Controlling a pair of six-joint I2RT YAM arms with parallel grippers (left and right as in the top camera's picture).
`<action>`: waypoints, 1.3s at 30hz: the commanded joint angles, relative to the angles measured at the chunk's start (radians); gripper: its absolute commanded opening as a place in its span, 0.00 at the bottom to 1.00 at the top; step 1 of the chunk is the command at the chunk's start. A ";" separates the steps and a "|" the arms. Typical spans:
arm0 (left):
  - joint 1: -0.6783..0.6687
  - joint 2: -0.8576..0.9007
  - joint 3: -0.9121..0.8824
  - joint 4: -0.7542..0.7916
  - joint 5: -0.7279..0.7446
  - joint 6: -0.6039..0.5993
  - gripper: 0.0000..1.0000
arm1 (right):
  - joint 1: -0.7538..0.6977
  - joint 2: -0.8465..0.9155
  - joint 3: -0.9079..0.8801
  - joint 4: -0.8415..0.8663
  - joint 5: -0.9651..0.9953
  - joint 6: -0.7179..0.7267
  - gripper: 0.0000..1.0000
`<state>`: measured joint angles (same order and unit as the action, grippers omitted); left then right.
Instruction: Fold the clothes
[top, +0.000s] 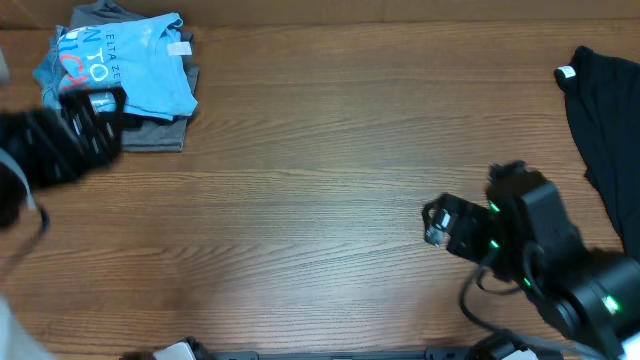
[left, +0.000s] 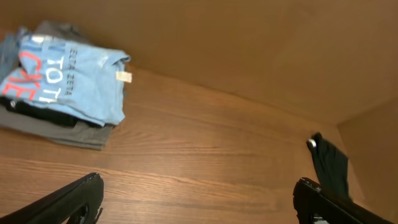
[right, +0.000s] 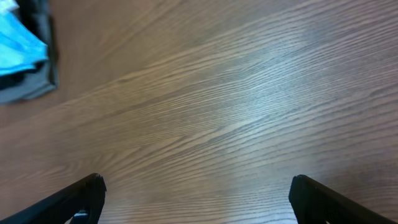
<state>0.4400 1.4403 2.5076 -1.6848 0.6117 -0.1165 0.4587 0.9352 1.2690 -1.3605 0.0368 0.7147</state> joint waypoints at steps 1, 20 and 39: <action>-0.004 -0.122 -0.088 -0.005 0.033 0.080 1.00 | -0.002 -0.094 -0.008 -0.008 0.005 0.023 0.98; -0.001 -0.956 -1.263 0.415 0.076 0.087 1.00 | -0.002 -0.400 -0.422 0.431 0.128 0.097 1.00; -0.001 -0.969 -1.458 0.399 -0.098 0.087 1.00 | -0.002 -0.375 -0.426 0.404 0.187 0.101 1.00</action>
<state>0.4400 0.4793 1.0550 -1.2873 0.5537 -0.0235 0.4587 0.5613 0.8486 -0.9592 0.2104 0.8116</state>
